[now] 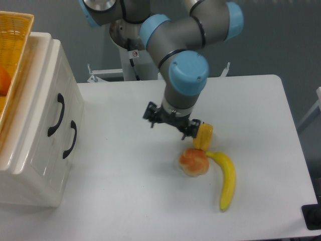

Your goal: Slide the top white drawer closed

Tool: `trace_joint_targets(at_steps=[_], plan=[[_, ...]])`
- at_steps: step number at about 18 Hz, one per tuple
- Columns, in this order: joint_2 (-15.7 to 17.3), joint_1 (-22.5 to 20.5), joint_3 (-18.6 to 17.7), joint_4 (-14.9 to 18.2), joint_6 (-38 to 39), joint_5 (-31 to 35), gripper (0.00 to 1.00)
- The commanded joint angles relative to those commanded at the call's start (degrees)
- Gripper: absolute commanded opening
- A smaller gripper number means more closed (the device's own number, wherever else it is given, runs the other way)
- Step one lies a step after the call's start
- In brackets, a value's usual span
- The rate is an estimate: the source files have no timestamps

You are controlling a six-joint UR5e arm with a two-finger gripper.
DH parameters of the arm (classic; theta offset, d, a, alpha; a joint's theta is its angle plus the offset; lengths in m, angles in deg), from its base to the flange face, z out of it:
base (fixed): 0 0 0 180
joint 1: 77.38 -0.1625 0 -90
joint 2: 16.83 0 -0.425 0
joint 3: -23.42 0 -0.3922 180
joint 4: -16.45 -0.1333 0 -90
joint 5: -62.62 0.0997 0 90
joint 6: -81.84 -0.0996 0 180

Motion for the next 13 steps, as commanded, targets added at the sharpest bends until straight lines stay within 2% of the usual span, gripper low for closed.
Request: trace_joint_targets(at_steps=[2, 4, 8, 13], plan=[[0.4, -2.5, 0.1, 0.0, -4.5, 0.1, 1.0], [2.7, -5.7, 0.1, 0.2, -7.8, 0.2, 1.0], [5.4, -11.9, -0.5, 0.4, -14.3, -0.1, 1.0], [6.6, -13.5, -0.6, 0.6, -16.5, 0.3, 1.0]])
